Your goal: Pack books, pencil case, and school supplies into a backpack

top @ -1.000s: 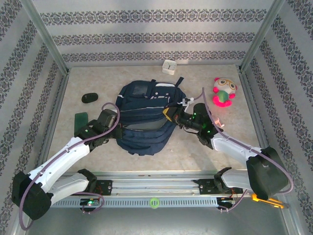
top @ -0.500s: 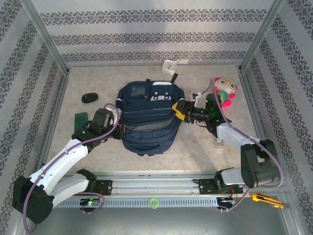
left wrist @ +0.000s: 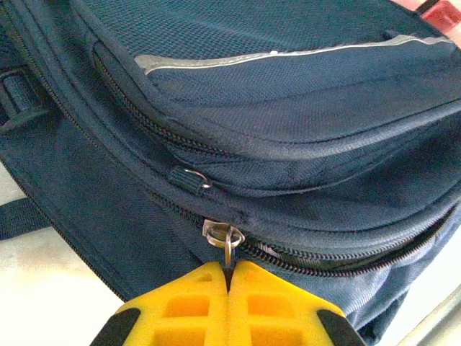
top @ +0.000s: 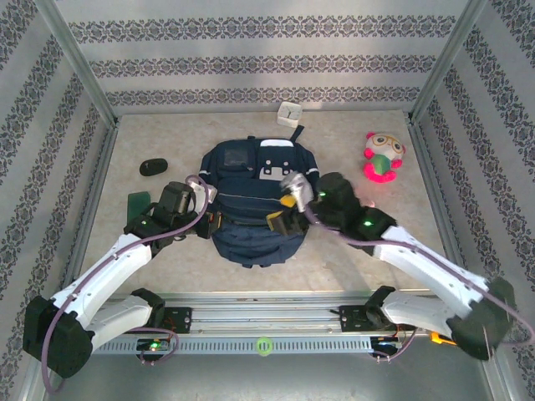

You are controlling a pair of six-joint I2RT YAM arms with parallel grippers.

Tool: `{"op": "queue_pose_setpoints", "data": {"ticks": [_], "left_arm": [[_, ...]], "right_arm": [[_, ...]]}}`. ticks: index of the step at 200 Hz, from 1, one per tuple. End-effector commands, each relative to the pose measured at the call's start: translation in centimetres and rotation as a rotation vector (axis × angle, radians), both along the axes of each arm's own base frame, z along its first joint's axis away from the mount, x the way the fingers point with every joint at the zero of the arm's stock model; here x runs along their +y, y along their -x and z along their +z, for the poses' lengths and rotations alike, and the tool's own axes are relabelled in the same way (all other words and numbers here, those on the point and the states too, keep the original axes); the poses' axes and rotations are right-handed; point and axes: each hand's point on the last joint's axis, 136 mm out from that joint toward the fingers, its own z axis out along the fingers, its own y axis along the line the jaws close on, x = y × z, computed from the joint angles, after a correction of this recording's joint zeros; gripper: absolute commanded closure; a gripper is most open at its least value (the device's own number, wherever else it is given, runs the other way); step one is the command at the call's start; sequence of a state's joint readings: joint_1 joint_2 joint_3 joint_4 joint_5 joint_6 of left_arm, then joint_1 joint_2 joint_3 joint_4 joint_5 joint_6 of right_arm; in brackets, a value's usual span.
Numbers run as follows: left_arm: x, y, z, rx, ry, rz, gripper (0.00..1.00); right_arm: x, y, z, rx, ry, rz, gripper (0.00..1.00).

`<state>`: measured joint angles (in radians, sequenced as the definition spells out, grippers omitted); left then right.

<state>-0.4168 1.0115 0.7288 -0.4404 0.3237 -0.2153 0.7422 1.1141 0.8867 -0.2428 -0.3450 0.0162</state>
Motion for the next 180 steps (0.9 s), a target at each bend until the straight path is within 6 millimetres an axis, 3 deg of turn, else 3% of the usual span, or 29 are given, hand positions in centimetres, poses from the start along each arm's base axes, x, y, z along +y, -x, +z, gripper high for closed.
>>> {"op": "queue_pose_setpoints", "data": {"ticks": [1, 30, 61, 75, 92, 110, 136, 180], "left_arm": [[-1.7, -0.8, 3.4, -0.089, 0.093, -0.069, 1.00], [-2.0, -0.5, 3.7, -0.082, 0.106, -0.084, 1.00], [-2.0, -0.4, 4.5, -0.092, 0.109, -0.095, 1.00], [-2.1, -0.4, 4.7, -0.098, 0.114, -0.101, 1.00], [-1.6, -0.7, 4.3, -0.092, 0.080, -0.073, 1.00], [1.0, -1.6, 2.6, -0.069, -0.047, 0.046, 1.00], [4.1, -3.2, 0.4, -0.034, -0.170, 0.166, 1.00], [6.3, -8.5, -1.5, -0.043, -0.220, 0.247, 1.00]], "right_arm": [[3.4, -1.5, -0.7, -0.247, 0.148, 0.163, 0.29], [8.0, -1.6, -2.0, -0.340, 0.147, 0.349, 0.28], [9.7, -2.0, -4.0, -0.335, 0.149, 0.416, 0.28], [9.7, -2.8, -5.1, -0.339, 0.187, 0.400, 0.31], [9.3, -3.6, -5.6, -0.350, 0.210, 0.382, 0.66], [8.6, -2.8, -4.5, -0.356, 0.154, 0.429, 1.00], [7.2, -0.6, -3.1, -0.385, 0.089, 0.546, 1.00], [5.4, 2.7, -1.6, -0.417, 0.004, 0.712, 1.00]]}}
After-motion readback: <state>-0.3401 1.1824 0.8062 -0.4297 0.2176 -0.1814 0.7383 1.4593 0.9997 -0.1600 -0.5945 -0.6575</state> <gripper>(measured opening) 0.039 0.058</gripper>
